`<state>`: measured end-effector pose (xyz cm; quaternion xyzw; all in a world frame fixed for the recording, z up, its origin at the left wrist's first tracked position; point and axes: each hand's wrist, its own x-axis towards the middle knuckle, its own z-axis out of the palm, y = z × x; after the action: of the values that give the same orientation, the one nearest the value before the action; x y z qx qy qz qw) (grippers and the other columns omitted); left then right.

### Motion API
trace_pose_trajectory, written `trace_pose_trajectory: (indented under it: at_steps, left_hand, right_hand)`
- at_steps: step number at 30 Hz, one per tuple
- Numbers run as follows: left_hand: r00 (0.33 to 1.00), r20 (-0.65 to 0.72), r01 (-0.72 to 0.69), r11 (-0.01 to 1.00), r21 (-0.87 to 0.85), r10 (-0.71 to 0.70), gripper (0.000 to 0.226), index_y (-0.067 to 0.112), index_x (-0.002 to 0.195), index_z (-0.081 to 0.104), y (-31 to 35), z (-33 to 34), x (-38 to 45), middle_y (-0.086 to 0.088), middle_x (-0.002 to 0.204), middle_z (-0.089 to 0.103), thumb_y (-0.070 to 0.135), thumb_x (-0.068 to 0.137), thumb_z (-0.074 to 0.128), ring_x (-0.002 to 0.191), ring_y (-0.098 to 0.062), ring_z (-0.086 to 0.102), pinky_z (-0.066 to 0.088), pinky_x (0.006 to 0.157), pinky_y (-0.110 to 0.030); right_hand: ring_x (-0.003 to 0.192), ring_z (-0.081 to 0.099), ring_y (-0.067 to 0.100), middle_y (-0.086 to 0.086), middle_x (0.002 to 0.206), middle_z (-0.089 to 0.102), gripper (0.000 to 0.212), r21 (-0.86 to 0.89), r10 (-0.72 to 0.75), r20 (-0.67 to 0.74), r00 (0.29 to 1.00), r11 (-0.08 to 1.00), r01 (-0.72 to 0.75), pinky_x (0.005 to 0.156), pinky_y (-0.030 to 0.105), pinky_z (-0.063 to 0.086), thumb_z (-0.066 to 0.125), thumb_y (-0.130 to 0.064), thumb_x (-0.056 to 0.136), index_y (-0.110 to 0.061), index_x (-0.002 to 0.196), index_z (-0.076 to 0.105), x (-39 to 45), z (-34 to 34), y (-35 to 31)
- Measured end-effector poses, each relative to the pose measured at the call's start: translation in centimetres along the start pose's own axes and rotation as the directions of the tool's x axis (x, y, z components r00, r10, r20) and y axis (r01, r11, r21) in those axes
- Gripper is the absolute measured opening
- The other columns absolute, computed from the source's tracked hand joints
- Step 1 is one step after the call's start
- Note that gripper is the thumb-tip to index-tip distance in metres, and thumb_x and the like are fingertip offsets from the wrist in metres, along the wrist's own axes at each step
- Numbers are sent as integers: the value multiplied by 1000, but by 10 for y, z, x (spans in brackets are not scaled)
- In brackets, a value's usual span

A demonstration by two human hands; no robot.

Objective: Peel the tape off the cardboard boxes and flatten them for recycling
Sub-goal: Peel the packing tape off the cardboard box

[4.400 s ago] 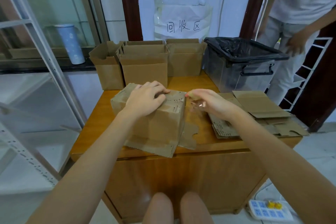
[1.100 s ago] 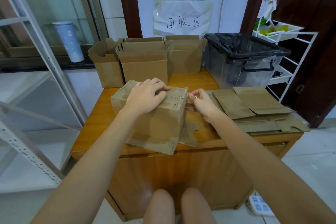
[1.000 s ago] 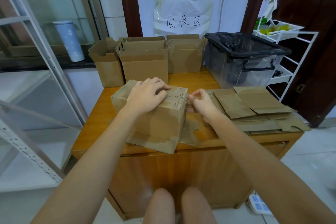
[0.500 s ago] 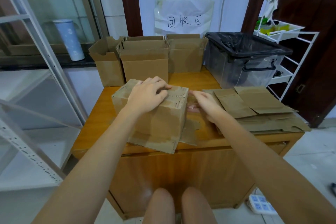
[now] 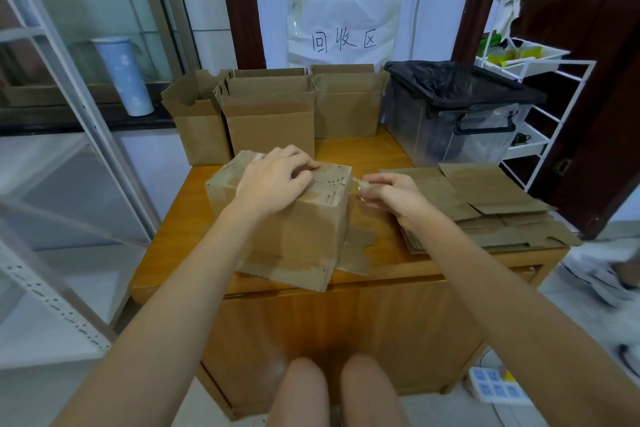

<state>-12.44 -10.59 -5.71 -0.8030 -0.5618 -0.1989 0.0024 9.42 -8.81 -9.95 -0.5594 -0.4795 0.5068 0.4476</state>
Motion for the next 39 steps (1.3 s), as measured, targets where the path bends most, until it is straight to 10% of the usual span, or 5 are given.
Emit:
trace_pose_trajectory:
  at_steps: [16, 39]
  left_hand:
    - [961, -189, 241, 950, 201, -204, 42, 20, 124, 58, 30, 31, 30, -3, 122, 55, 32, 99, 27, 111, -24, 49, 33, 90, -39]
    - [844, -527, 54, 962, 267, 99, 39, 12, 64, 63, 38, 64, 91, -2, 64, 53, 29, 87, 36, 60, -19, 50, 26, 56, -23]
  right_hand:
    - [111, 57, 19, 6, 124, 55, 31, 40, -200, -39, 979, 979, 202, 94, 34, 52, 42, -10, 100, -12, 125, 61, 3, -25, -26]
    - [67, 62, 6, 1, 84, 68, 14, -54, -370, -276, 887, 928, 369, 61, 17, 52, 68, -16, 88, -10, 101, 65, 46, -101, -71]
